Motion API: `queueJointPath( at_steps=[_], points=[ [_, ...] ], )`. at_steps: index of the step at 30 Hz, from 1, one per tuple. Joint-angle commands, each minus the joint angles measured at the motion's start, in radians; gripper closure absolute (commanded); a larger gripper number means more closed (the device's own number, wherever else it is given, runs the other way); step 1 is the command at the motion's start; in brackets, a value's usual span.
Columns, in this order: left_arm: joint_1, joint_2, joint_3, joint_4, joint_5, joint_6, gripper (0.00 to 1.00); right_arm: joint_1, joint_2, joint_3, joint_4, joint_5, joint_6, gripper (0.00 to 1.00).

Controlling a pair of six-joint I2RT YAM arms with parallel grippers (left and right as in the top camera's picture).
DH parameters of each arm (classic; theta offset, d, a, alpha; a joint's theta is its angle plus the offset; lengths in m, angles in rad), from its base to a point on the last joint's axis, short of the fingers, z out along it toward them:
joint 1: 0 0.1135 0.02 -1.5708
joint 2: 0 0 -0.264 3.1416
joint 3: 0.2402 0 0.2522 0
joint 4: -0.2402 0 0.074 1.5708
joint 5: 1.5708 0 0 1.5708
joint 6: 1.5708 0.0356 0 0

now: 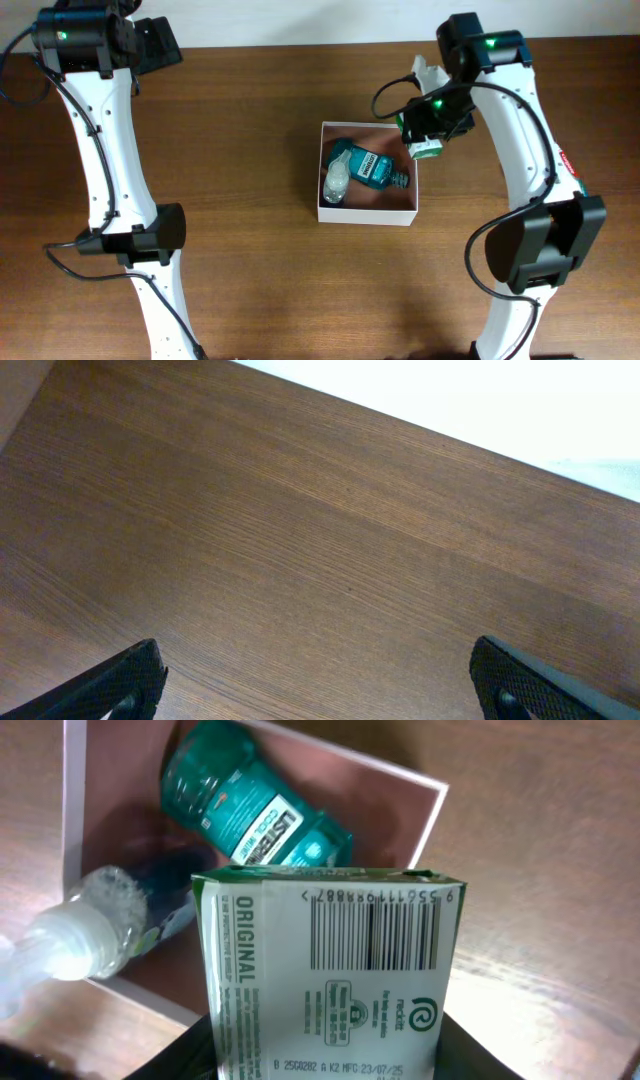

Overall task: Pack container
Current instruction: 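Lower the soap box into the box beside the Listerine and release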

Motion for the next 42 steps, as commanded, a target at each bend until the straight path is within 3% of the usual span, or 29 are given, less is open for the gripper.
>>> queueJointPath(
  at_steps=[1,10,19,42],
  points=[
    [0.002,-0.021,-0.004,0.0,0.006,-0.012,0.01,0.04,-0.004,0.021,-0.026,-0.018,0.033,0.5],
    [0.002,-0.021,-0.004,0.0,0.006,-0.012,0.01,0.137,-0.004,0.008,-0.057,-0.009,0.111,0.49],
    [0.002,-0.021,-0.004,0.0,0.006,-0.012,0.0,0.172,-0.004,-0.032,-0.037,0.151,0.3,0.49],
    [0.002,-0.021,-0.004,0.0,0.006,-0.012,0.01,0.174,-0.004,-0.3,0.205,0.17,0.378,0.48]
  ],
)
